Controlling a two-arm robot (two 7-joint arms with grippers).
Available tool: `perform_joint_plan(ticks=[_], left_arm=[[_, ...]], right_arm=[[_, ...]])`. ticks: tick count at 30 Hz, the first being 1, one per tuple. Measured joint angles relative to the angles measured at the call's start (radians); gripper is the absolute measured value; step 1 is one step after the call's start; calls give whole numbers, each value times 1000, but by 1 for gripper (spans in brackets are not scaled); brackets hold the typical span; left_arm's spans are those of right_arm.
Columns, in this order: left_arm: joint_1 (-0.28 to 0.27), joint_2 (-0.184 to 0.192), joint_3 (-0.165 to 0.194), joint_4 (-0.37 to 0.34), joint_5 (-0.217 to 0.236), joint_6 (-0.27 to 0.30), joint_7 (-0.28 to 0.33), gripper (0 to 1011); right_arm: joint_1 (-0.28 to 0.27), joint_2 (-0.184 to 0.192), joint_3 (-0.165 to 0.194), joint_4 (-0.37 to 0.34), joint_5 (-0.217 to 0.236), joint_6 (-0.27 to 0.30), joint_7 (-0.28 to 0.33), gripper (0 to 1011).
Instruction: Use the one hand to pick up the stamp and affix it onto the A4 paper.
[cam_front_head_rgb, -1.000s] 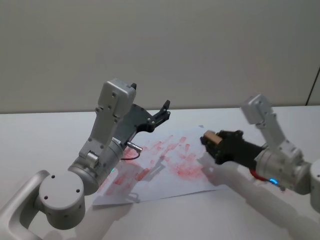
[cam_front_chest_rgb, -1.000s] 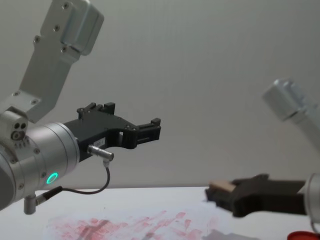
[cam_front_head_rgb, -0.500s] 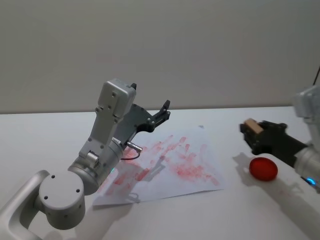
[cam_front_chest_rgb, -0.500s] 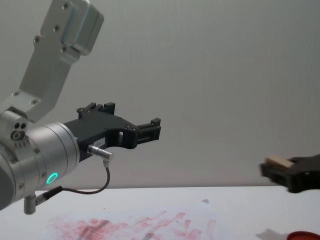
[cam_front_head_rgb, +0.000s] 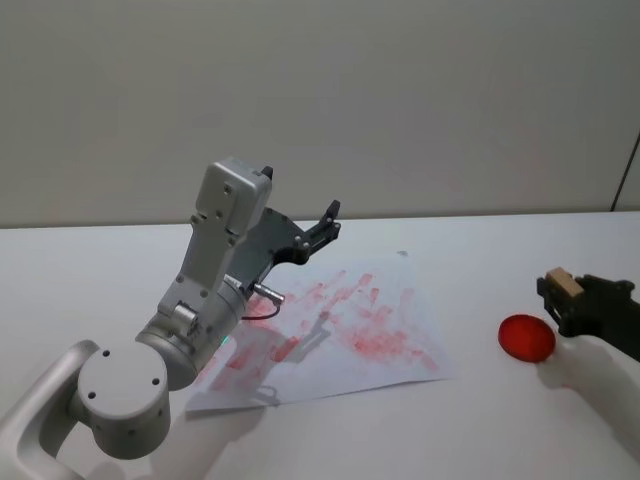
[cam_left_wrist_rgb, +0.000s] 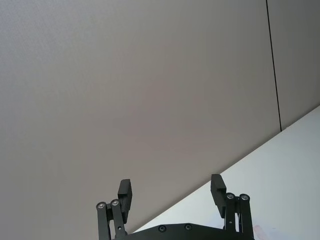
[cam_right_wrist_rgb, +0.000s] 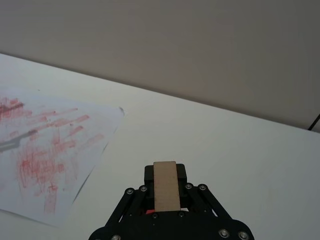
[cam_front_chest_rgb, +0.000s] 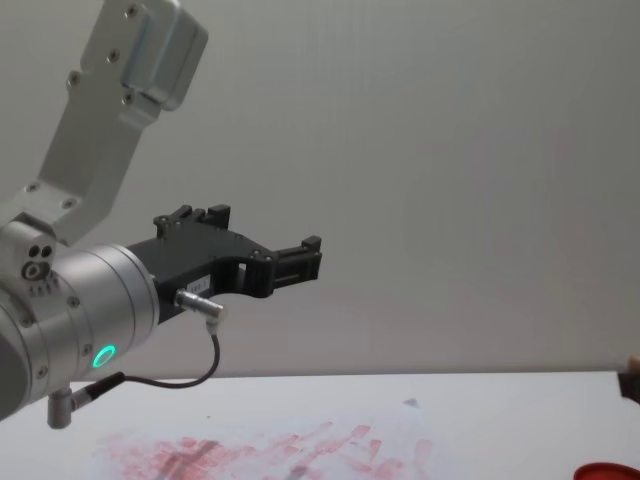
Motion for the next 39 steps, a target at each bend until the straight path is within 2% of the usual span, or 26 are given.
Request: perform_joint_plan(ticks=[8,21,39], left_arm=[[0,0,0,0,0,0,0,1001],[0,0,0,0,0,0,0,1001],[0,0,0,0,0,0,0,1001]], right_arm=[[-10,15,3,12,5,31,25,220],[-12,14,-10,44,-9,56,43,220],[51,-21,-37,124,-64,40,87,220]])
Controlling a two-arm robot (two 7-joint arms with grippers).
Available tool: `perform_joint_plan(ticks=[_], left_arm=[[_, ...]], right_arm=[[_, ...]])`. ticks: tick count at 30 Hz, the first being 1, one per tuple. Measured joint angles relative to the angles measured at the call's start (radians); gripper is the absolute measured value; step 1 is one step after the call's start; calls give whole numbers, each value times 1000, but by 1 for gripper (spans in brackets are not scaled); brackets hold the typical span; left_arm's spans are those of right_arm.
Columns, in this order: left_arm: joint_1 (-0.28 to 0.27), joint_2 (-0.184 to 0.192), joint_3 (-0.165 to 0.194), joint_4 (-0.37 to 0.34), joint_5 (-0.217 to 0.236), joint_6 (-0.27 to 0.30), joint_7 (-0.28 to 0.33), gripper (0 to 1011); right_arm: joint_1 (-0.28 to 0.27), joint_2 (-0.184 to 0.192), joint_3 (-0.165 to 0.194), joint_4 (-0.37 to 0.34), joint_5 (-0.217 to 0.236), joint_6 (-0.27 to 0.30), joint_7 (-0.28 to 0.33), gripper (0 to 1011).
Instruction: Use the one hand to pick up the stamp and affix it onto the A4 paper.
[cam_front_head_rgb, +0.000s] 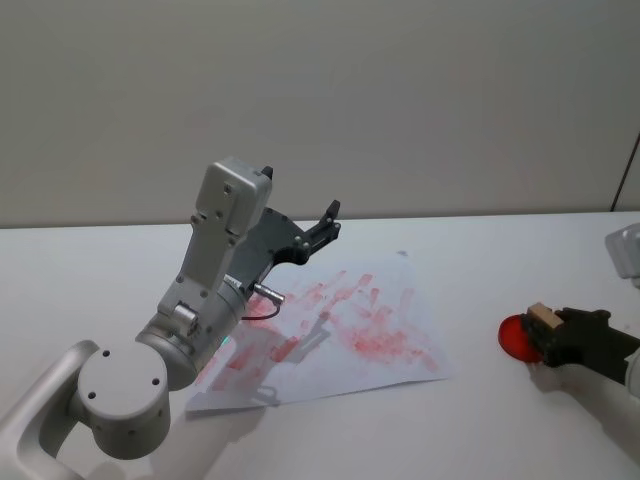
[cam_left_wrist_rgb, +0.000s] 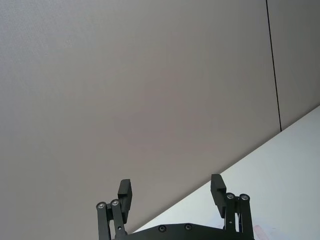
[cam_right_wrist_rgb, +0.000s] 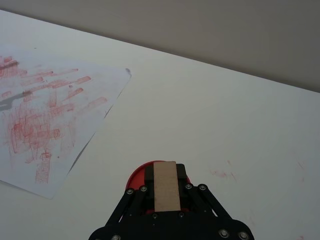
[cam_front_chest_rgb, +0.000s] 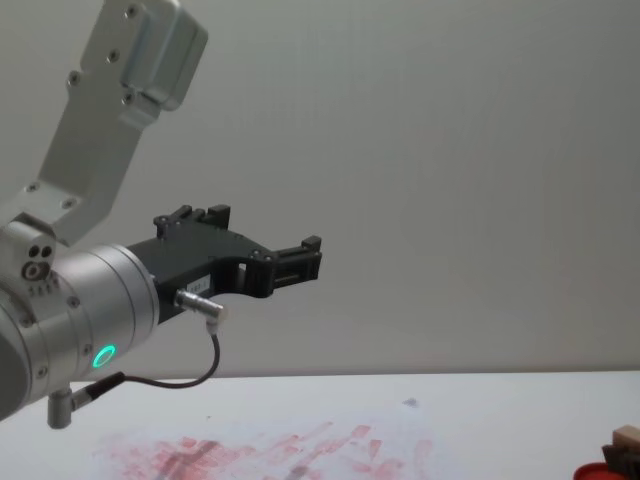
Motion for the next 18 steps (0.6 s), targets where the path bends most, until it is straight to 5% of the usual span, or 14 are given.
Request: perform_joint_plan(ticks=[5,18], left_arm=[[0,0,0,0,0,0,0,1001],[0,0,0,0,0,0,0,1001]], right_arm=[[12,-6,-4,14,-9,-4,7,276],[26,-14,-10,30,-21,-9,16,732]])
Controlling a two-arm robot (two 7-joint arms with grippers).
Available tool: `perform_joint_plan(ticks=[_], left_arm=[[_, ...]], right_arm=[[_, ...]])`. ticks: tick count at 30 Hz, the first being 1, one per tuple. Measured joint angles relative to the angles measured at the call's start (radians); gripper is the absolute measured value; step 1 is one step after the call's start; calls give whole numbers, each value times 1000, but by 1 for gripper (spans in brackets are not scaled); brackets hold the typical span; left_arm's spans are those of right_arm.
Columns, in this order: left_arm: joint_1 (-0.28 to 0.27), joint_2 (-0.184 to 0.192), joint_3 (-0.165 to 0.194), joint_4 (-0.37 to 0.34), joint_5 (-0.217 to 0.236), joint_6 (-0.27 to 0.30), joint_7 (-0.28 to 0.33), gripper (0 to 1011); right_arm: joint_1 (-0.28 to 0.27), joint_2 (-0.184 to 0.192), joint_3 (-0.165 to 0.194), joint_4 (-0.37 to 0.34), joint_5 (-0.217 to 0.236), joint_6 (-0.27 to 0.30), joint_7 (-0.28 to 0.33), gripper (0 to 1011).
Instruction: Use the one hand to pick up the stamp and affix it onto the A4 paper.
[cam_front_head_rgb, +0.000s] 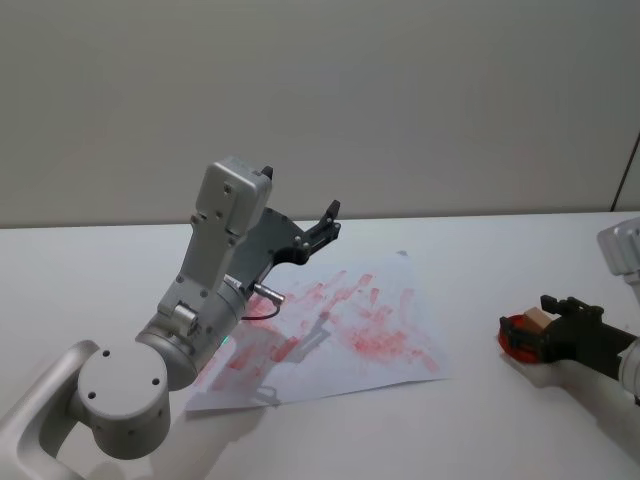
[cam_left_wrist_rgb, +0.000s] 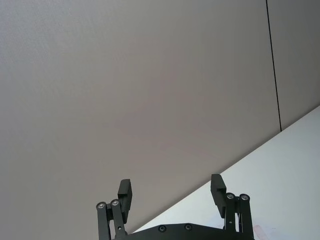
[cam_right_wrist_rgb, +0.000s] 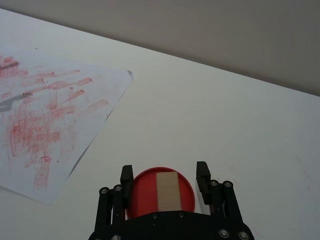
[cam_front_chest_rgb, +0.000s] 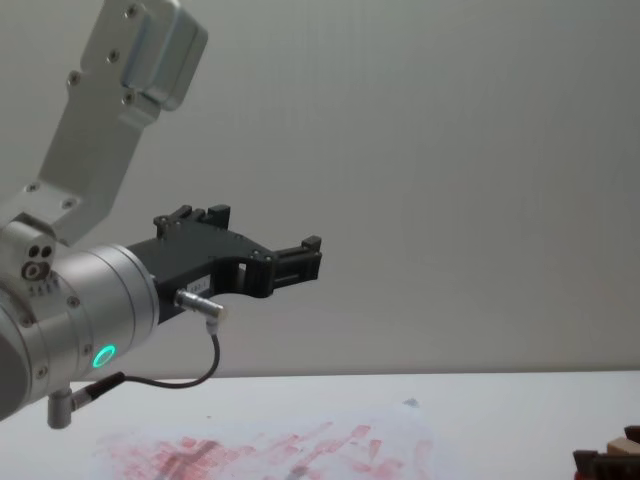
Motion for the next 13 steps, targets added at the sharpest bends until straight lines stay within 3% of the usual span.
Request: perform_joint_plan(ticks=[9,13], left_arm=[[0,0,0,0,0,0,0,1001],[0,0,0,0,0,0,0,1001]], right_arm=[[4,-2,-1,5,-3,-1,2,972],[5,-2,-2,6,-4,-2,3,1001]])
